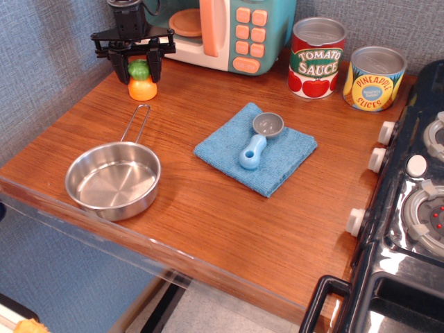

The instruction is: Place carrot in front of microwave

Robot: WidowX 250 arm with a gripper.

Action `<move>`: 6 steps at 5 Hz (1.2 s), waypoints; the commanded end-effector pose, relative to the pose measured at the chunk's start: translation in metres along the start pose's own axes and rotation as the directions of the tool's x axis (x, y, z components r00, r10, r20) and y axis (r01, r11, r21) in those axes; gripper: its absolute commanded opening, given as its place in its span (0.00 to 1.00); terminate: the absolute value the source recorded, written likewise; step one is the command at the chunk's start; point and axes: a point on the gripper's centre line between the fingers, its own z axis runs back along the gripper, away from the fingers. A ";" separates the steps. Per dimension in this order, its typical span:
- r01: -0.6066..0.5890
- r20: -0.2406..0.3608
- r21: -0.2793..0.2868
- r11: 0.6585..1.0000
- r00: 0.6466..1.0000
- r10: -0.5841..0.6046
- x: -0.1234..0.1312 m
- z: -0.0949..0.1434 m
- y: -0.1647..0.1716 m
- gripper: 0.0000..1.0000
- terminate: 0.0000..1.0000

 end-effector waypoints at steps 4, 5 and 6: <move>0.264 0.206 -0.058 0.963 0.947 -0.248 -0.036 0.114 -0.008 1.00 0.00; 0.372 0.165 -0.099 0.923 0.921 -0.354 -0.046 0.104 -0.013 1.00 0.00; 0.385 0.150 -0.041 0.922 0.915 -0.376 -0.062 0.095 -0.018 1.00 0.00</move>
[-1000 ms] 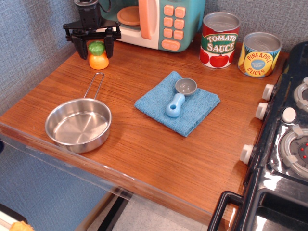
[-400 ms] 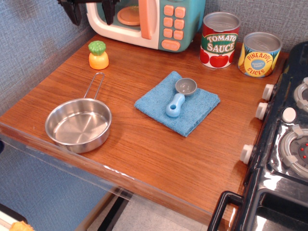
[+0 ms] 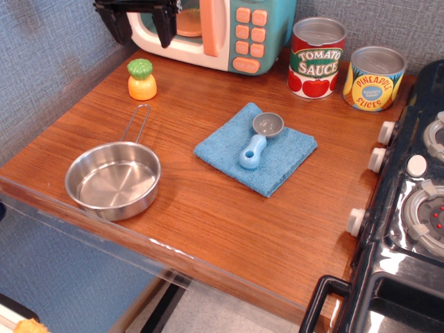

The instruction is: Place carrot in front of microwave

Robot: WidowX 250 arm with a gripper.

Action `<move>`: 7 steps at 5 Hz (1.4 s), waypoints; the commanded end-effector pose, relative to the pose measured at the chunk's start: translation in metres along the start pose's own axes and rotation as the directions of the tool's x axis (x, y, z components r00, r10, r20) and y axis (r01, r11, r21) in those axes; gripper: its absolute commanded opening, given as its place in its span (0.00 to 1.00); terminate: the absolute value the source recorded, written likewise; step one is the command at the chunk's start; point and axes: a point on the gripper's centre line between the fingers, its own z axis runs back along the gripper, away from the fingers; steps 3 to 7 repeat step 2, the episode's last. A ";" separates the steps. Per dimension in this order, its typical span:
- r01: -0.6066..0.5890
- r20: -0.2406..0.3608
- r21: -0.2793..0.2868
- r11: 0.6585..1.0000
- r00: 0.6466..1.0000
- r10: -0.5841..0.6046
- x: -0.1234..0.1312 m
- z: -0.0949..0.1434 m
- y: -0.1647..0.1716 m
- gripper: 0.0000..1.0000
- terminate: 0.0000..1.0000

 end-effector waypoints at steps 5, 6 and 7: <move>0.034 0.047 0.064 0.997 0.998 -0.038 -0.022 0.019 -0.004 1.00 1.00; 0.034 0.047 0.064 0.997 0.998 -0.038 -0.022 0.019 -0.004 1.00 1.00; 0.034 0.047 0.064 0.997 0.998 -0.038 -0.022 0.019 -0.004 1.00 1.00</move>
